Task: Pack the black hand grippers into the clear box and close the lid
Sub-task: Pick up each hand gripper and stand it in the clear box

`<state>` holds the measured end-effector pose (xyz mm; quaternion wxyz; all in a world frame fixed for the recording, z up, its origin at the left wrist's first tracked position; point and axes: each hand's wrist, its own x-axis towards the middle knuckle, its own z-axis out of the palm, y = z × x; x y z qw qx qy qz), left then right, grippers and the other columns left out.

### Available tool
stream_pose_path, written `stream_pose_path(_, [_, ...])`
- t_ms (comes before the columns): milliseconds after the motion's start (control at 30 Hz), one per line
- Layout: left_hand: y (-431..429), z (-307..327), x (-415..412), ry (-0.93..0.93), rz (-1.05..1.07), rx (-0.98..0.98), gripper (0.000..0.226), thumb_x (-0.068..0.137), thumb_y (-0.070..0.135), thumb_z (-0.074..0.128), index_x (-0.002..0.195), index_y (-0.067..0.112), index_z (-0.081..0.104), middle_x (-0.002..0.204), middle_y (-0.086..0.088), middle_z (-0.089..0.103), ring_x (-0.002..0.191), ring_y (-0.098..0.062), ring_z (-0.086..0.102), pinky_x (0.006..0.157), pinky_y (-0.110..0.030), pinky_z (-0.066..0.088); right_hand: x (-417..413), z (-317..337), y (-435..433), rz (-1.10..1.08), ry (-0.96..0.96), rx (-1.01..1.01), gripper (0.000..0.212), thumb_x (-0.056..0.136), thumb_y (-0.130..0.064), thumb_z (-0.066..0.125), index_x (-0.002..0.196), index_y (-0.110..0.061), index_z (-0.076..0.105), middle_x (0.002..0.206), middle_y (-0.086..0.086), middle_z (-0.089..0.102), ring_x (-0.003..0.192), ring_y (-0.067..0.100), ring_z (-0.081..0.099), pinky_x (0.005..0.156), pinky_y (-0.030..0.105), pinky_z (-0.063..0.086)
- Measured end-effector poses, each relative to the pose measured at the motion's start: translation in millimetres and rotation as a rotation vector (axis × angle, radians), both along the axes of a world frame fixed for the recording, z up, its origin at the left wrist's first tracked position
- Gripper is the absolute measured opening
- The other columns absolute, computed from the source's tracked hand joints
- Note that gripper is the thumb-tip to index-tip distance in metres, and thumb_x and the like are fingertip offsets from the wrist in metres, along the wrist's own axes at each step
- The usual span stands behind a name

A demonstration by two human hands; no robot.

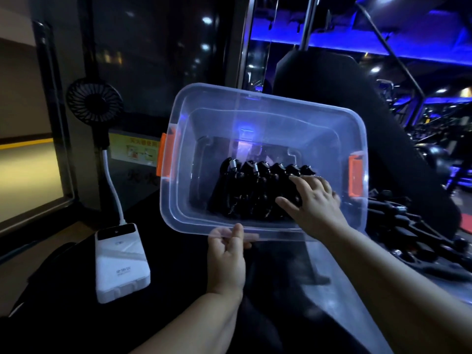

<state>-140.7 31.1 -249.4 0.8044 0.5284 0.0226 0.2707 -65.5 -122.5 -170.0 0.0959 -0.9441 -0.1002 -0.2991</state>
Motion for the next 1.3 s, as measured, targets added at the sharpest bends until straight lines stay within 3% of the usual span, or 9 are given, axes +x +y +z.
stream_pose_path(233, [-0.3, 0.0, -9.7, -0.076, 0.088, 0.08, 0.012, 0.096, 0.014, 0.048, 0.088, 0.01, 0.039, 0.07, -0.003, 0.073, 0.071, -0.013, 0.067, 0.07, -0.02, 0.051, -22.6, 2.0, -23.8, -0.054, -0.021, -0.03, 0.067, 0.083, -0.068, 0.045, 0.138, -0.03, 0.045, 0.14, -0.005, 0.044, 0.136, 0.02, 0.027, 0.105, 0.044, 0.026])
stream_pose_path(400, [-0.7, 0.2, -9.6, -0.09, 0.111, 0.134, 0.017, 0.096, 0.015, 0.048, 0.084, 0.016, 0.036, 0.069, 0.003, 0.073, 0.062, -0.004, 0.061, 0.065, -0.012, 0.047, -37.3, -4.5, -49.3, 0.027, -0.181, 0.036, 0.067, 0.08, -0.066, 0.038, 0.119, -0.018, 0.064, 0.116, 0.005, 0.063, 0.115, 0.03, 0.049, 0.097, 0.041, 0.038])
stream_pose_path(567, [-2.2, 0.1, -7.2, -0.084, 0.134, 0.157, 0.02, 0.097, 0.014, 0.047, 0.083, 0.017, 0.033, 0.065, 0.006, 0.072, 0.056, -0.002, 0.057, 0.061, -0.01, 0.044, -55.5, -19.0, -86.0, -0.014, -0.261, 0.147, 0.056, 0.085, -0.059, 0.044, 0.115, -0.016, 0.062, 0.11, 0.005, 0.063, 0.107, 0.031, 0.052, 0.093, 0.041, 0.04])
stream_pose_path(667, [-0.5, 0.2, -6.8, -0.086, 0.135, 0.175, 0.015, 0.097, 0.017, 0.048, 0.09, 0.008, 0.038, 0.066, 0.007, 0.072, 0.057, -0.003, 0.057, 0.063, -0.013, 0.046, -62.5, -33.4, -105.8, -0.074, -0.212, 0.215, 0.055, 0.086, -0.057, 0.044, 0.116, -0.014, 0.061, 0.11, 0.007, 0.061, 0.107, 0.031, 0.05, 0.09, 0.043, 0.041])
stream_pose_path(767, [-0.6, -0.3, -6.1, -0.085, 0.147, 0.204, 0.03, 0.097, 0.021, 0.048, 0.099, -0.009, 0.041, 0.07, 0.006, 0.073, 0.059, -0.005, 0.058, 0.069, -0.022, 0.046, -66.4, -47.7, -128.8, -0.191, -0.112, 0.279, 0.041, 0.09, -0.044, 0.055, 0.121, -0.016, 0.058, 0.12, 0.008, 0.057, 0.117, 0.031, 0.045, 0.095, 0.043, 0.037])
stream_pose_path(867, [-0.7, 0.5, -5.5, -0.082, 0.144, 0.209, 0.035, 0.097, 0.022, 0.048, 0.1, -0.013, 0.041, 0.07, 0.008, 0.073, 0.059, -0.005, 0.058, 0.07, -0.026, 0.045, -66.7, -59.2, -152.3, -0.369, 0.062, 0.251, 0.045, 0.092, -0.047, 0.05, 0.13, -0.022, 0.052, 0.132, 0.007, 0.05, 0.125, 0.03, 0.039, 0.099, 0.043, 0.034])
stream_pose_path(1033, [-0.5, -0.7, -2.2, -0.085, 0.147, 0.226, 0.04, 0.098, 0.023, 0.047, 0.101, -0.016, 0.043, 0.07, 0.009, 0.073, 0.059, -0.003, 0.058, 0.066, -0.018, 0.047, -68.1, -74.4, -177.2, -0.497, 0.349, 0.233, 0.047, 0.089, -0.06, 0.045, 0.124, -0.029, 0.052, 0.138, 0.005, 0.037, 0.13, 0.027, 0.03, 0.102, 0.045, 0.031])
stream_pose_path(1133, [-1.3, -1.1, -0.5, -0.083, 0.146, 0.225, 0.039, 0.098, 0.022, 0.047, 0.102, -0.017, 0.043, 0.068, 0.012, 0.072, 0.058, 0.0, 0.058, 0.06, -0.009, 0.046, -67.3, -75.2, -176.5, -0.531, 0.384, 0.172, 0.049, 0.086, -0.067, 0.041, 0.117, -0.031, 0.052, 0.131, 0.006, 0.036, 0.125, 0.028, 0.031, 0.098, 0.044, 0.032])
stream_pose_path(1300, [-1.5, -2.3, -1.0, -0.083, 0.143, 0.217, 0.039, 0.098, 0.023, 0.046, 0.104, -0.015, 0.044, 0.069, 0.012, 0.072, 0.06, 0.0, 0.059, 0.062, -0.01, 0.047, -68.5, -78.1, -174.7, -0.537, 0.362, 0.114, 0.057, 0.084, -0.071, 0.039, 0.118, -0.027, 0.05, 0.125, 0.006, 0.048, 0.119, 0.028, 0.041, 0.095, 0.042, 0.034])
